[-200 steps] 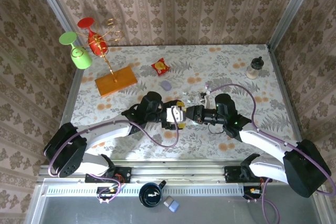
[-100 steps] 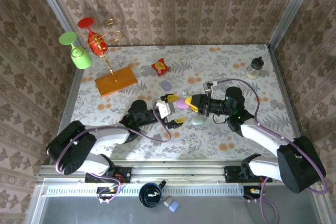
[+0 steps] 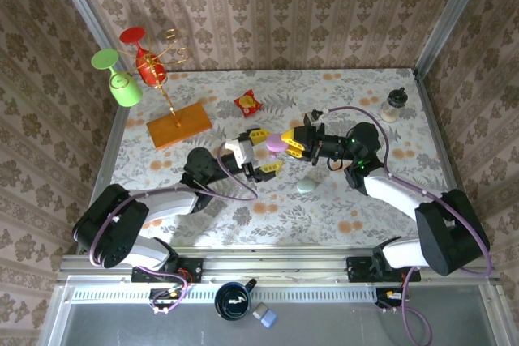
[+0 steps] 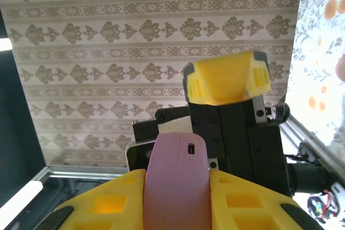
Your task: Insert wireless bluetooth earbuds into charging case
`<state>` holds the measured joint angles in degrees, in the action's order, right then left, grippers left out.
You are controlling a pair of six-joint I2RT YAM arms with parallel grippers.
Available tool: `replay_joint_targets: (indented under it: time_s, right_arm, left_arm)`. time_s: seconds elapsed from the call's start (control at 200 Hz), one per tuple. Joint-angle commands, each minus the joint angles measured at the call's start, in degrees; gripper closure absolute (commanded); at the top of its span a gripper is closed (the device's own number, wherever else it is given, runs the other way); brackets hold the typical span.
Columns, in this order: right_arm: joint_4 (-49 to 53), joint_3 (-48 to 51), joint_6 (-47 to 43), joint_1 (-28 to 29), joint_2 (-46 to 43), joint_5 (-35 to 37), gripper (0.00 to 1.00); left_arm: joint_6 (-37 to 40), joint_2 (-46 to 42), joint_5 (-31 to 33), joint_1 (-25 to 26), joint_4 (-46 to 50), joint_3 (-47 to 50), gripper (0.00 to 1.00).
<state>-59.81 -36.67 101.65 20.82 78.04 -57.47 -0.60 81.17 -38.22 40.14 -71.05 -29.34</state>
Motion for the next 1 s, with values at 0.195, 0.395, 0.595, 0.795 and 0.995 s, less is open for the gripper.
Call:
replay_joint_targets:
  time_s: [0.195,0.395,0.595,0.795,0.995]
  right_arm:
    - [-13.21,-1.74,5.85,-0.14,3.08,-1.11,1.00]
    - [-13.43,-1.87,4.68,-0.14,2.82,-0.51,1.00]
    - [-13.26,-1.93,4.71,-0.08,2.82,-0.50,1.00]
    - [-13.14,-1.74,4.79,-0.08,3.08,-0.53,1.00]
    - [-12.76,-1.26,4.79,0.01,2.91,-0.49,1.00]
  left_arm:
    - [-13.23,1.24,-8.88,-1.69,-3.11,-4.62,0.29]
    - [-16.69,2.59,-8.44,-0.27,-3.40,-6.33,0.34]
    - [-15.53,2.22,-8.03,-0.04,-3.42,-6.43,0.38]
    - [-15.34,1.82,-7.63,0.01,-3.44,-6.35,0.39]
    - [-12.34,0.53,-4.79,-0.26,-3.43,-5.46,0.39]
